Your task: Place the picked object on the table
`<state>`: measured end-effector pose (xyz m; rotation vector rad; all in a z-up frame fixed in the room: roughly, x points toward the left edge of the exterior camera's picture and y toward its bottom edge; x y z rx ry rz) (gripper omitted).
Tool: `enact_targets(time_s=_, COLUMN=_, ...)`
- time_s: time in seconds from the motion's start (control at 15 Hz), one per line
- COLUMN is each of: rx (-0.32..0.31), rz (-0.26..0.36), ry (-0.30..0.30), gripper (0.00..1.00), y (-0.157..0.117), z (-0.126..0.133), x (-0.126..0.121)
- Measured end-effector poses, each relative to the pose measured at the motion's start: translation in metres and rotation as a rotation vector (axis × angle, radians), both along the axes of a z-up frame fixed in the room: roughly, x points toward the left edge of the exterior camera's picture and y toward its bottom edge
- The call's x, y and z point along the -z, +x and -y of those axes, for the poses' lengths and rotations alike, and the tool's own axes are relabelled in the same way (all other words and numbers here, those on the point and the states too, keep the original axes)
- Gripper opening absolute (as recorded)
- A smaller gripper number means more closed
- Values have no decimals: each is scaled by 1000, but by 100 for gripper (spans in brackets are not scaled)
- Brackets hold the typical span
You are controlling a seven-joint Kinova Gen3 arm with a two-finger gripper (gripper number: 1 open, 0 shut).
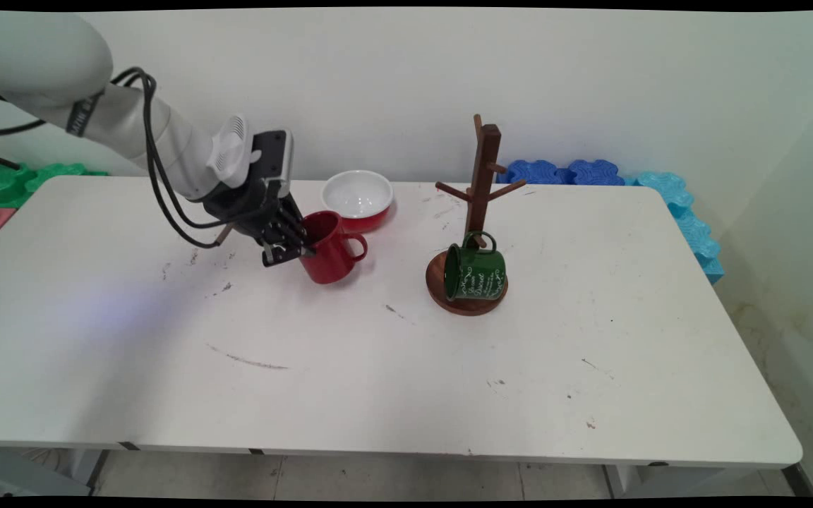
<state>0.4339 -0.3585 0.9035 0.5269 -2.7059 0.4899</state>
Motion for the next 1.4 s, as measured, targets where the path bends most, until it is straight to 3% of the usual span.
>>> enact_targets(time_s=0.8, rx=56, rz=67, ry=-35, gripper=0, y=-2, z=7, x=39)
enact_targets(time_s=0.87, rx=59, rz=69, ry=-36, gripper=100, y=-3, z=7, x=41)
enact_targets(time_s=1.4, rx=84, rz=77, ry=-45, gripper=100, y=-5, z=5, x=48)
